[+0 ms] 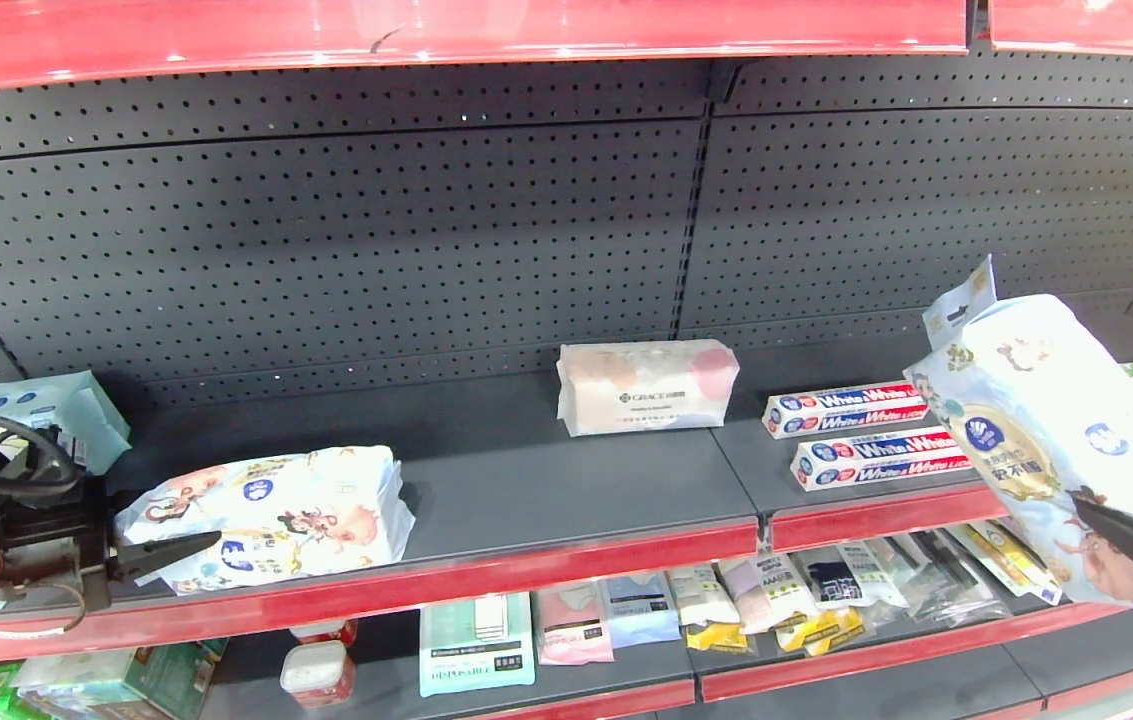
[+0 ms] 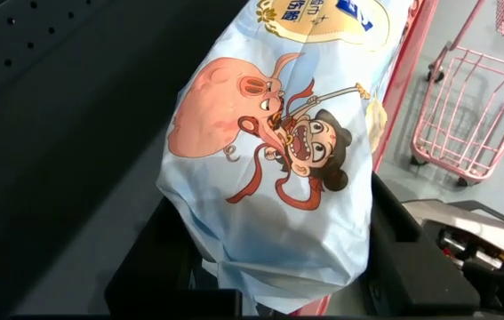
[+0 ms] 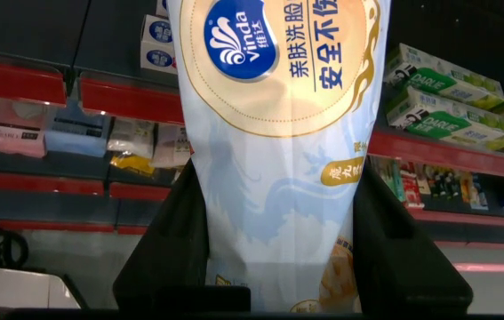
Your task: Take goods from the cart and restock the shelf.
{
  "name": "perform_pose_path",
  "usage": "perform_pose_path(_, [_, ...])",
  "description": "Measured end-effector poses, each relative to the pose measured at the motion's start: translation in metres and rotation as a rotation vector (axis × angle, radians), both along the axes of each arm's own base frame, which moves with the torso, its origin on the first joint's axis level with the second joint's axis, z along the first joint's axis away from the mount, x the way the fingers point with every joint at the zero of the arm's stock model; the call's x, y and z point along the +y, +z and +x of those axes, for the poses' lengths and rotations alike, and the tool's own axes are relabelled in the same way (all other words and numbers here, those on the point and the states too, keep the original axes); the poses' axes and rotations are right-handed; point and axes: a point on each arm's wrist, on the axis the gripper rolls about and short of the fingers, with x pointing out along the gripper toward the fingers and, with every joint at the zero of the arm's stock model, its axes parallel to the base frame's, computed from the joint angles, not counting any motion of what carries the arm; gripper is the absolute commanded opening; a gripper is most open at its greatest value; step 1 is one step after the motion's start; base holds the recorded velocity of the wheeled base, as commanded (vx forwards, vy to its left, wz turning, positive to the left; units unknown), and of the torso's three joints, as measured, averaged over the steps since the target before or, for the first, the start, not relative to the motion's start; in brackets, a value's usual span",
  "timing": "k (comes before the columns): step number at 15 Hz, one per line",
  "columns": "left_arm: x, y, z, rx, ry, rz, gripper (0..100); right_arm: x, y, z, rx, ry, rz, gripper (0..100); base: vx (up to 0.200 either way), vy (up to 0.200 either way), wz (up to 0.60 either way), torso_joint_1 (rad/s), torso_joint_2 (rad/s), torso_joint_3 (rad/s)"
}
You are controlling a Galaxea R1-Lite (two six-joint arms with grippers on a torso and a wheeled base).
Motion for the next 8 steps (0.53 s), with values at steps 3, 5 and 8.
perform_pose_path(3, [0.0008, 0.0012, 0.0017, 0.001, 0.003, 0.003, 0, 0.0000, 0.0006, 0.0005, -0.001, 0.000, 0.000, 0, 0.000, 0.000, 0.00, 0.000, 0.00, 0.000])
perform_pose_path(5, [0.0009, 0.0013, 0.0019, 0.000, 0.003, 0.004, 0, 0.0000, 0.0006, 0.0009, 0.000, 0.000, 0.000, 0, 0.000, 0.000, 0.00, 0.000, 0.00, 0.000])
perform_pose_path(8, [0.0007, 0.0010, 0.0014, 0.004, 0.004, 0.006, 0, 0.0001, 0.0003, 0.0012, 0.002, 0.001, 0.001, 0, 0.000, 0.000, 0.00, 0.000, 0.00, 0.000])
